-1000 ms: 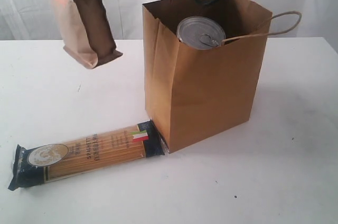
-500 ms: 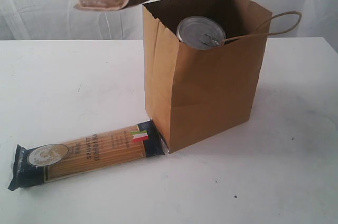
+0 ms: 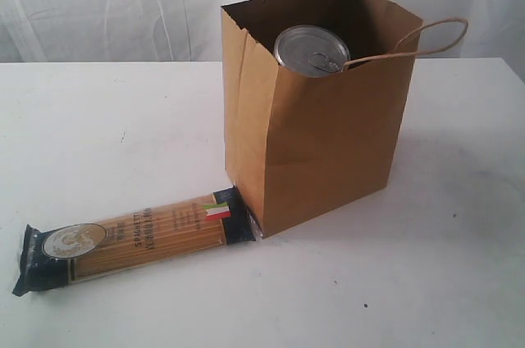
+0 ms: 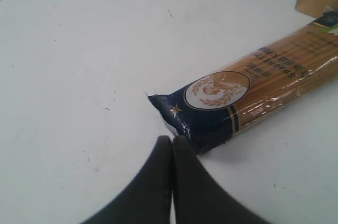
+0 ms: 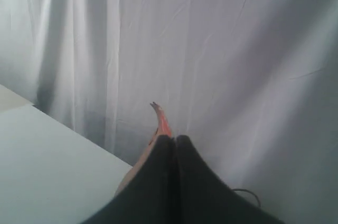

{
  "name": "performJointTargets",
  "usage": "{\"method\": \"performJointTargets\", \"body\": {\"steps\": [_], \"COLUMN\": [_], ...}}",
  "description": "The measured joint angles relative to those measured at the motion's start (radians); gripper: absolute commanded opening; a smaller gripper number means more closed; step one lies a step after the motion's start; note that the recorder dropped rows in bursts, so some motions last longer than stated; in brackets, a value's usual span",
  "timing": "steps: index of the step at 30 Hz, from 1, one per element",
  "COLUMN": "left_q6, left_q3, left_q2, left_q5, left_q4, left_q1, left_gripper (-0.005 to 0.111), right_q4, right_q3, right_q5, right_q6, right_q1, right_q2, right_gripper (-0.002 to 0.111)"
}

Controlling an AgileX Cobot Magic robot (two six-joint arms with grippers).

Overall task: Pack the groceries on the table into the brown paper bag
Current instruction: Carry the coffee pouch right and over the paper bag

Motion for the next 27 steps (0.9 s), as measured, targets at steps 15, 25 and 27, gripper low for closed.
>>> {"method": "performJointTargets", "body": {"steps": [15,25,27], "left_q6": [0.0,0.0,0.0], "left_q3": [0.0,0.0,0.0], "left_q2": [0.0,0.0,0.0], "left_q5": [0.0,0.0,0.0], "left_q4": [0.0,0.0,0.0], "left_q1": [0.0,0.0,0.0], "left_gripper": [0.0,0.0,0.0], "right_q4": [-0.288,-0.543,-0.571], "right_q3": [0.195,0.345,0.369], "right_q5": [0.024,0.078,0.079], "right_q6": [0.197,0.427,0.444], "right_q1": [0.0,0.0,0.0], "right_q2": [-0.176,-0.234,-0.236], "right_gripper": [0.0,0.0,0.0]}}
